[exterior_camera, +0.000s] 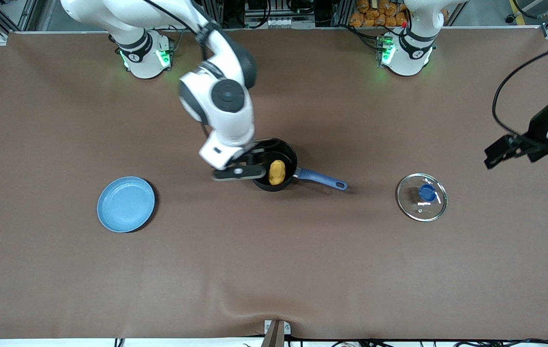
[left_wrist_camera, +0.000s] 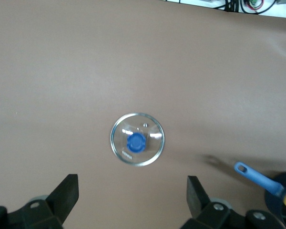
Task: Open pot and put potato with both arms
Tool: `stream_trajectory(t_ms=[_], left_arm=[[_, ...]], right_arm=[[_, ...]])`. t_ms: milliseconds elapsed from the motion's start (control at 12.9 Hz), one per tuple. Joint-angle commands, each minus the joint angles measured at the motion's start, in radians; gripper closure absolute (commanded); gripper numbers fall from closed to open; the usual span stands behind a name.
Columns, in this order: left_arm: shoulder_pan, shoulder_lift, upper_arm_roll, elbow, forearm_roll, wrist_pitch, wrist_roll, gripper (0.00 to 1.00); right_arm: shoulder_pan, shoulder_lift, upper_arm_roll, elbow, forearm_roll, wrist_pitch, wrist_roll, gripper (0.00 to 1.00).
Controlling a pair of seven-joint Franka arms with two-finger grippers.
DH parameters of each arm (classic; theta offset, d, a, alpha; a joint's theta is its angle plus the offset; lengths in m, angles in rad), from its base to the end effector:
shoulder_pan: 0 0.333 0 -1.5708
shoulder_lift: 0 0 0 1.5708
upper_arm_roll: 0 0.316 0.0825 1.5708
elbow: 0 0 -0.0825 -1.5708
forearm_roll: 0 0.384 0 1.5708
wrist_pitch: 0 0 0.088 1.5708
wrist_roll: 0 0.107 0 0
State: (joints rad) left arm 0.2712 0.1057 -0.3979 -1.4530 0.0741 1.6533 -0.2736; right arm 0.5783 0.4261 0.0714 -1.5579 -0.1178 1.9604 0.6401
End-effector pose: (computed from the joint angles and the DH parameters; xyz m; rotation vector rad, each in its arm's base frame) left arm 0.5915 -0.0544 0.6321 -3.1162 -0.2321 -0.1678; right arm 0.5468 0.3978 0.3998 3.0639 0.0759 0.0455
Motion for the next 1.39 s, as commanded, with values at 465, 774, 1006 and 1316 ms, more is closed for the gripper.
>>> stream_trajectory(t_ms=[465, 774, 1006, 1316], left_arm=[[0.005, -0.047, -0.009, -0.003, -0.051, -0.095, 0.037, 0.00], [0.000, -0.047, -0.019, -0.003, -0.045, -0.101, 0.050, 0.00], [0.000, -0.060, -0.021, -0.001, -0.036, -0.102, 0.054, 0.00], [0.006, -0.063, -0.012, 0.000, -0.033, -0.102, 0.056, 0.00]], right_arm=[[-0.509, -0.093, 0.021, 0.140, -0.006, -0.247, -0.472, 0.00], [-0.641, -0.139, 0.022, 0.196, 0.001, -0.314, -0.519, 0.00], [-0.689, -0.217, 0.021, 0.196, 0.067, -0.383, -0.517, 0.00], [-0.703, -0.273, 0.018, 0.196, 0.136, -0.446, -0.513, 0.00]])
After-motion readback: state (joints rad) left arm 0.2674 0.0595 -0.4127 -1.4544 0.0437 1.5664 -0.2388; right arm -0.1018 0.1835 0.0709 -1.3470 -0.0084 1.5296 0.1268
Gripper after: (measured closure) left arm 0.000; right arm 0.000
